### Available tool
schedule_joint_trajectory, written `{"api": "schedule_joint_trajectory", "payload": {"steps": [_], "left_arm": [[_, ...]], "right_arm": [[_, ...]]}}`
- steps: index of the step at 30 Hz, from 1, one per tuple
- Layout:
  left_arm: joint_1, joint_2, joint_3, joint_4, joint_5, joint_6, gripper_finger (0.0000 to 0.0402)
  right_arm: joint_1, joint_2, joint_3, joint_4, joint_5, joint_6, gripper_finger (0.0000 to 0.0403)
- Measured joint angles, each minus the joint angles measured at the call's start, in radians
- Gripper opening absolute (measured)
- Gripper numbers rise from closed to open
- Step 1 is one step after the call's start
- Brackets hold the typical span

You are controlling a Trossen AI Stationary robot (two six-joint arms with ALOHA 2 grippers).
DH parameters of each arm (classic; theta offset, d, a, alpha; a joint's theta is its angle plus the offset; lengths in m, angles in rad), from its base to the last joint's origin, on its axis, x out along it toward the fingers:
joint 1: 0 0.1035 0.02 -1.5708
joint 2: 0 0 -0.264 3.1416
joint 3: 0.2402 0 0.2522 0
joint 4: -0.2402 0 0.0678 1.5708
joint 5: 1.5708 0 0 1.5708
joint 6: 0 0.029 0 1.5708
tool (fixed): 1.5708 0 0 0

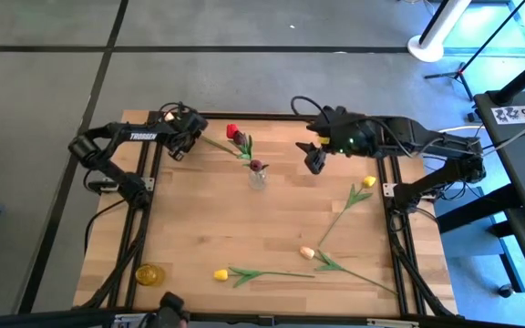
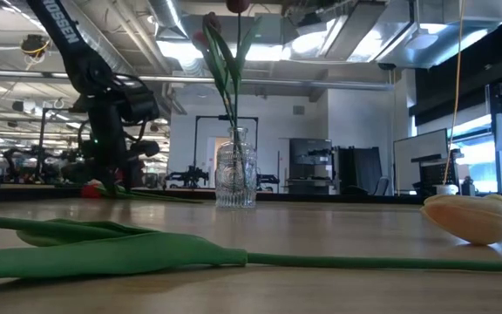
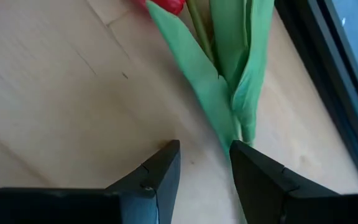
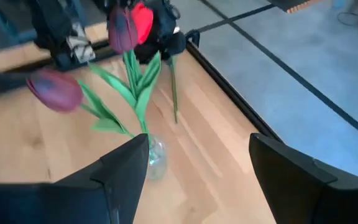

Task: Sort flowers into vase by color
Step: Put the red flower into the transparent vase

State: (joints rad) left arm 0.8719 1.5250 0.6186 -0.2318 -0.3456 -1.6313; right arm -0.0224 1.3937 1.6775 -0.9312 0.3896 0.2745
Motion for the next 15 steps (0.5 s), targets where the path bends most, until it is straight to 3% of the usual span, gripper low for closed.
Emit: {"api": "schedule_joint_trajectory", "payload": {"steps": [9, 15], "left_arm": [[0.007, 0.044, 0.002, 0.064, -0.022, -0.039, 0.0136], [-0.03, 0.139, 0.058, 0.053, -0.043, -0.035, 0.0101]], "right_arm": [[-0.157, -0.002, 0.0, -0.031, -0.173, -0.23, 0.0278], [-0.246, -0.002, 0.0, -0.058, -0.283, -0.302, 0.0278]]}}
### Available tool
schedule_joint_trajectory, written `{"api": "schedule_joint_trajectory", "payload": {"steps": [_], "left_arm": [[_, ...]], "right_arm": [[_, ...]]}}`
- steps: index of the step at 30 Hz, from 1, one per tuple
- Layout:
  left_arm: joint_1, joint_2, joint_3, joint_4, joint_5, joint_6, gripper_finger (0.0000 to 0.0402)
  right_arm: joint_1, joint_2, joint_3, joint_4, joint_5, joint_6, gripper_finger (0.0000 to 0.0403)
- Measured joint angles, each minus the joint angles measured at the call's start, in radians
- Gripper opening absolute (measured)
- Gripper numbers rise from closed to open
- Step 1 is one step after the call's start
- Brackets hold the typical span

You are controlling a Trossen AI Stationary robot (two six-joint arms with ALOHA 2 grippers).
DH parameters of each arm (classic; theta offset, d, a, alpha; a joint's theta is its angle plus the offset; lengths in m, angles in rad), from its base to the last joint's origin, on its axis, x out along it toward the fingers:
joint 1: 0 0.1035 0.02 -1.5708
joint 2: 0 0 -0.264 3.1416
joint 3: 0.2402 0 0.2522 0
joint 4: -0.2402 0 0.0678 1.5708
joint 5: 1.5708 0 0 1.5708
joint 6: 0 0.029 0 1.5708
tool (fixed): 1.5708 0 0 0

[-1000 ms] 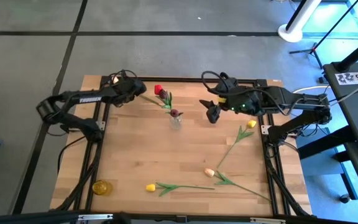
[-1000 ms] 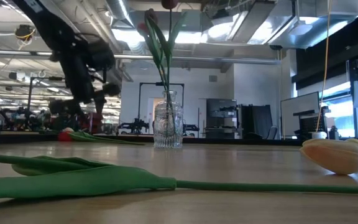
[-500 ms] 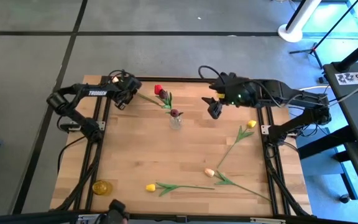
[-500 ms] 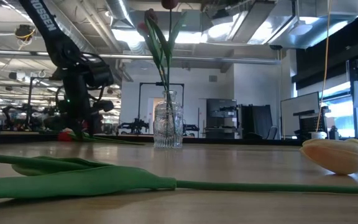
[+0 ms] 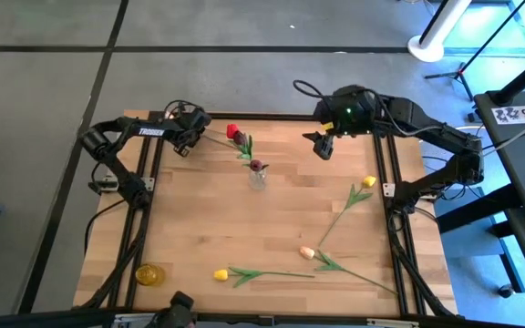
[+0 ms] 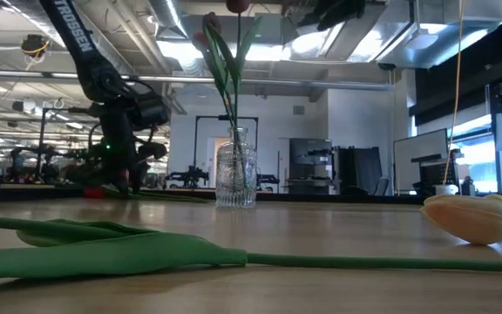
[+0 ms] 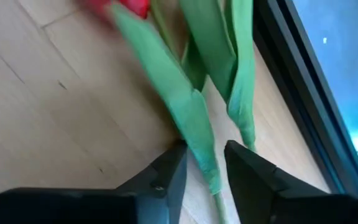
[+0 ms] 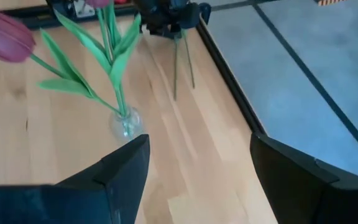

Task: Sort flowers into vase by color
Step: Put the red flower into the transparent vase

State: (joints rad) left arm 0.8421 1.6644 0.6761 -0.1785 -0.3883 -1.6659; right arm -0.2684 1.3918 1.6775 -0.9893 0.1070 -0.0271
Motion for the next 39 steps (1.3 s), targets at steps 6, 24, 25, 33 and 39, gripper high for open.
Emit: {"api": "schedule_joint_trajectory", "payload": {"steps": [6, 24, 25, 33, 39], "left_arm": [[-0.018, 0.009, 0.048, -0.114, 0.047, 0.036, 0.0028], [-0.634, -0.438, -0.001, -0.366, 0.202, 0.432, 0.0001], [-0.681, -0.462, -0.002, -0.344, 0.188, 0.453, 0.0001], [-1.101, -0.677, -0.002, -0.274, 0.146, 0.529, 0.0001], [-1.357, -0.79, -0.001, -0.126, 0.073, 0.514, 0.0001]], "right_arm": [[-0.042, -0.008, -0.001, -0.045, -0.038, -0.001, 0.0278], [-0.04, -0.01, -0.001, -0.016, -0.031, 0.036, 0.0278], [-0.039, -0.01, -0.001, -0.009, -0.031, 0.021, 0.0278], [-0.038, -0.042, -0.001, 0.003, -0.059, -0.031, 0.0278], [0.066, -0.078, -0.002, 0.127, -0.064, 0.014, 0.0264]]}}
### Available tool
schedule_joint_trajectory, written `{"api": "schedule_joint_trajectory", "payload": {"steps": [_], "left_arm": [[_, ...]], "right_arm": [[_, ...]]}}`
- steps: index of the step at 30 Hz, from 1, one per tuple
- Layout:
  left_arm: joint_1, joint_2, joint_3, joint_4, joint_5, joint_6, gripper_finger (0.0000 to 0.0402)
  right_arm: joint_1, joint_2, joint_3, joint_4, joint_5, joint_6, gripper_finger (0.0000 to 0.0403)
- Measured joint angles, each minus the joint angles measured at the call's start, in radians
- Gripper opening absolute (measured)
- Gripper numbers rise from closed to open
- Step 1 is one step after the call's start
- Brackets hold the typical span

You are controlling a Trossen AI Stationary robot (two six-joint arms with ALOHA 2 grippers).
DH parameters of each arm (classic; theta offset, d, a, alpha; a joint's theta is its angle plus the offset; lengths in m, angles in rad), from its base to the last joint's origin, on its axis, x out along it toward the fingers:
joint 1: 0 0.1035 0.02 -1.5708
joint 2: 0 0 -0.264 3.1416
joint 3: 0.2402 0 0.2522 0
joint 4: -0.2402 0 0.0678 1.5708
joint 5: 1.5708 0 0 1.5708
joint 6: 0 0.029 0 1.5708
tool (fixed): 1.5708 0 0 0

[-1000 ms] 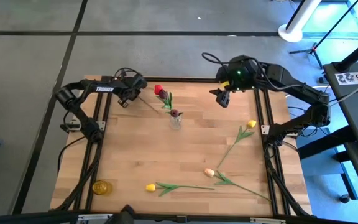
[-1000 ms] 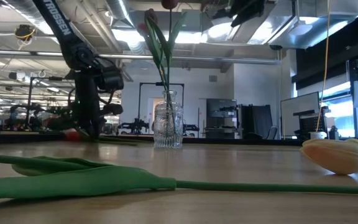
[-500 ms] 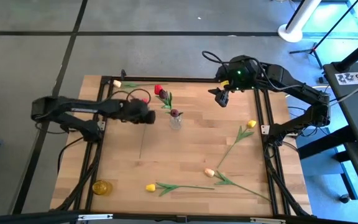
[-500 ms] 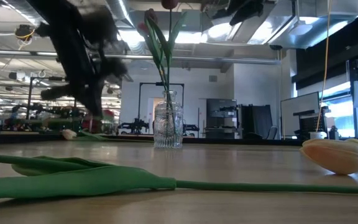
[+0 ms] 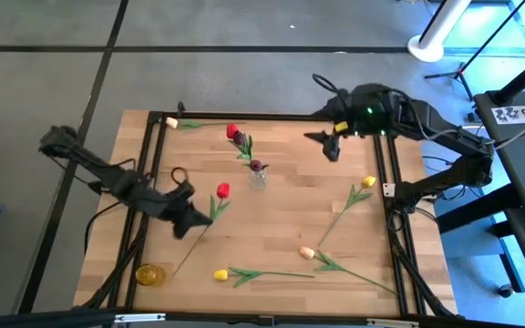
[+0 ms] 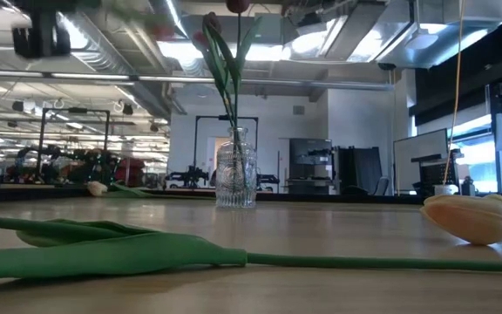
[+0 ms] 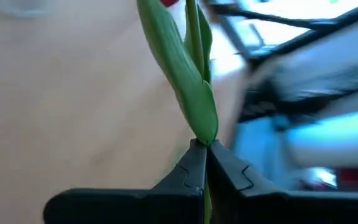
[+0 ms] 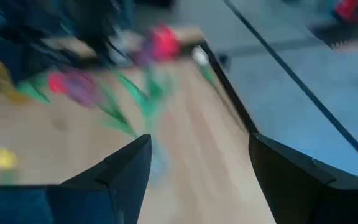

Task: Sort flowers into vase by color
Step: Put the red flower into the transparent vase

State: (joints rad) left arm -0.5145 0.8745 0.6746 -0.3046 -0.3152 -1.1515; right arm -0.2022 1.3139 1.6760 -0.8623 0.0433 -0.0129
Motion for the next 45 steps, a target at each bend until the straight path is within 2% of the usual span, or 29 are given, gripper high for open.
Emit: {"api": "schedule_joint_trajectory", "payload": {"steps": [4, 8, 13, 17, 20, 25, 30, 34, 40, 45], "left_arm": [[-0.073, -0.009, 0.001, 0.218, -0.096, 0.162, 0.0001], [-0.082, 0.003, 0.002, 0.445, -0.144, 0.443, 0.0001], [-0.029, 0.003, 0.002, 0.637, -0.186, 0.8, 0.0], [0.04, 0.037, 0.058, 0.688, -0.162, 0.958, 0.0], [0.069, 0.092, 0.127, 0.685, -0.129, 1.018, 0.0], [0.095, 0.201, 0.211, 0.678, -0.103, 1.088, 0.0], [0.098, 0.255, 0.245, 0.679, -0.102, 1.102, 0.0], [0.097, 0.277, 0.25, 0.677, -0.108, 1.102, 0.0], [0.108, 0.284, 0.25, 0.68, -0.117, 1.067, 0.0], [0.108, 0.285, 0.25, 0.68, -0.118, 1.052, 0.0]], "right_arm": [[0.119, -0.003, 0.0, 0.136, 0.032, 0.133, 0.0242], [0.256, 0.008, 0.0, 0.268, 0.109, 0.254, 0.023], [0.431, 0.072, 0.0, 0.447, 0.162, 0.324, 0.0233], [0.519, 0.165, 0.0, 0.591, 0.233, 0.323, 0.0242], [0.537, 0.227, 0.0, 0.691, 0.278, 0.321, 0.0245], [0.535, 0.307, 0.0, 0.836, 0.284, 0.272, 0.0245], [0.522, 0.326, 0.0, 0.862, 0.331, 0.267, 0.0245], [0.512, 0.325, 0.0, 0.865, 0.287, 0.253, 0.0238], [0.496, 0.344, 0.0, 0.871, 0.26, 0.244, 0.0189], [0.496, 0.358, 0.0, 0.873, 0.252, 0.248, 0.0113]]}}
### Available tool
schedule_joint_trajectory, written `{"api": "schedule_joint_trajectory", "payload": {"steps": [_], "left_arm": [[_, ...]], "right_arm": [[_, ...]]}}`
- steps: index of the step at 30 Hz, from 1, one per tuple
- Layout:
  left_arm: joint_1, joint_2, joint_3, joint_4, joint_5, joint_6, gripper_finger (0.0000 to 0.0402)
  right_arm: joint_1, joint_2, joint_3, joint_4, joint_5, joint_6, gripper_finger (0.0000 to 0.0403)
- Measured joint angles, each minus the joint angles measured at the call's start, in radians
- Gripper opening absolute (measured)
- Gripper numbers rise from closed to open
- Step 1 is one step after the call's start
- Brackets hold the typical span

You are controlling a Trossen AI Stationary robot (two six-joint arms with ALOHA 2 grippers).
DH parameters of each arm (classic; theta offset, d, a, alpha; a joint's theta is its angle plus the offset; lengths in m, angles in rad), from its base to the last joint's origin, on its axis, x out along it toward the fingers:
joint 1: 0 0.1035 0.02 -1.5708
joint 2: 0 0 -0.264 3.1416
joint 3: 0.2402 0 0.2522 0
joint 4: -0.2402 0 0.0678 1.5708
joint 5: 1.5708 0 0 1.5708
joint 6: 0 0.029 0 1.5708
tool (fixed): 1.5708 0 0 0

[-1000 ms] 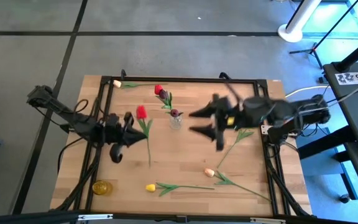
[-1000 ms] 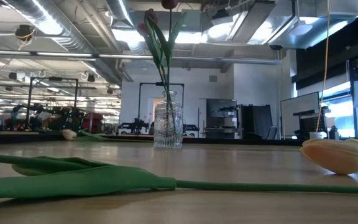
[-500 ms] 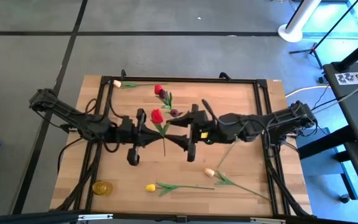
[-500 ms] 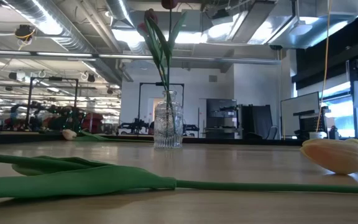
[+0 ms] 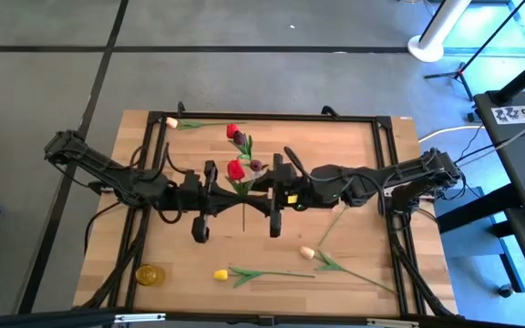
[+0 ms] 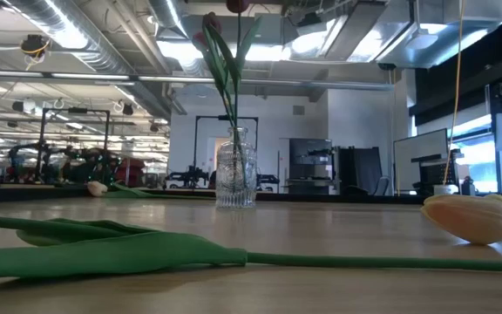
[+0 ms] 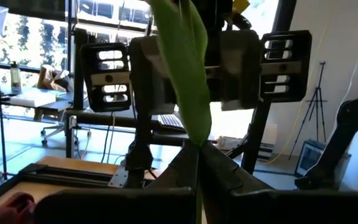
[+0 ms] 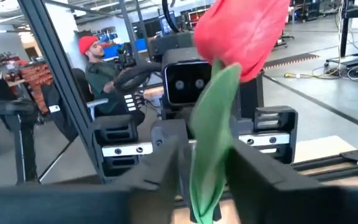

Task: Sort flowers into vase by color
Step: Put the red flower into the transparent vase

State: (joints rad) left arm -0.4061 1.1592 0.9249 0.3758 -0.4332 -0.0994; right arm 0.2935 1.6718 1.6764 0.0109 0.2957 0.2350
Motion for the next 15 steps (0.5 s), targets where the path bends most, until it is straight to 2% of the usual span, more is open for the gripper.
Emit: {"api": "schedule_joint_trajectory", "payload": {"steps": [3, 5, 9, 12, 15], "left_arm": [[0.0, 0.0, 0.0, -0.006, -0.037, 0.001, 0.0007], [-0.001, 0.0, 0.0, -0.01, -0.08, 0.002, 0.0021], [-0.028, -0.035, 0.0, -0.075, -0.128, -0.001, 0.0063], [-0.078, -0.091, -0.001, -0.229, -0.189, -0.031, 0.0093], [-0.126, -0.162, -0.001, -0.377, -0.251, -0.13, 0.0111]], "right_arm": [[-0.006, 0.0, 0.0, -0.001, 0.017, 0.017, 0.0041], [-0.013, 0.0, 0.0, -0.009, 0.019, 0.019, 0.0014], [-0.027, -0.02, -0.002, -0.024, 0.037, 0.009, 0.0019], [-0.046, -0.082, -0.001, -0.056, -0.011, 0.003, 0.0007], [-0.06, -0.149, 0.003, -0.239, -0.07, -0.013, 0.0011]]}}
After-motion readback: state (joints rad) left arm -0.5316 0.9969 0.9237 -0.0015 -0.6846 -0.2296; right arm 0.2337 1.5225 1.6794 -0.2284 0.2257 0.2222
